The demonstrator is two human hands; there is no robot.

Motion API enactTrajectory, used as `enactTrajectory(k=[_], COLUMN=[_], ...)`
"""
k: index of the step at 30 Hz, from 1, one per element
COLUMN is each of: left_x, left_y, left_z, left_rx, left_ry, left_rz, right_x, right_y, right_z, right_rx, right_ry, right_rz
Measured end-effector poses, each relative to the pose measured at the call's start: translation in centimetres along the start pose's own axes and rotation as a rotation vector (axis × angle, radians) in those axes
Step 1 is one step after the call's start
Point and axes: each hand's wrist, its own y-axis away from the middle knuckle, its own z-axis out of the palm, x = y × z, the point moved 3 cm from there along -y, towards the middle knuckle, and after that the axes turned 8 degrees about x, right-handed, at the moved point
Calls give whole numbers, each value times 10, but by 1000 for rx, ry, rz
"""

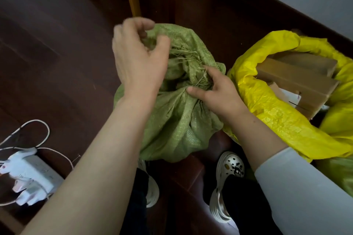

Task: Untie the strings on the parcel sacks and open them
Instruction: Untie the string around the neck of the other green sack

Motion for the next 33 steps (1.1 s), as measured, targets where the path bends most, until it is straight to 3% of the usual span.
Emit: enactTrajectory(k=[1,2,4,6,7,9,12,16,19,25,30,33], left_x=[4,6,8,4,-3,-14,-27,-35,-34,-33,-28,-26], left_y=[2,5,19,38,42,41,35,37,36,38,34,26], left_z=[0,3,16,27,32,37,38,42,42,42,40,34], left_rx=[9,-103,-559,-970,-1055,-1028,-916,-803,-735,-671,-729,-828], left_ry=[120,266,398,205,60,-159,-258,-134,-19,231,304,292], left_rz=[76,71,36,141,198,254,243,40,-164,-574,-657,-573], right_x=[0,0,-3,-4,-4,-2,-2,-8,-6,-3,-9,-11], right_y=[0,-1,-1,-2,-2,-3,-3,-1,-2,8,11,10], right_z=[0,-1,-2,-4,-6,-10,-15,-17,-15,-9,-2,-5], right_rx=[13,27,52,74,84,94,46,75,127,50,65,28], right_ry=[-46,-100,-121,-79,-84,-153,-205,-232,-97,150,159,51], right_rz=[21,36,-10,-59,-40,47,164,158,140,178,136,207])
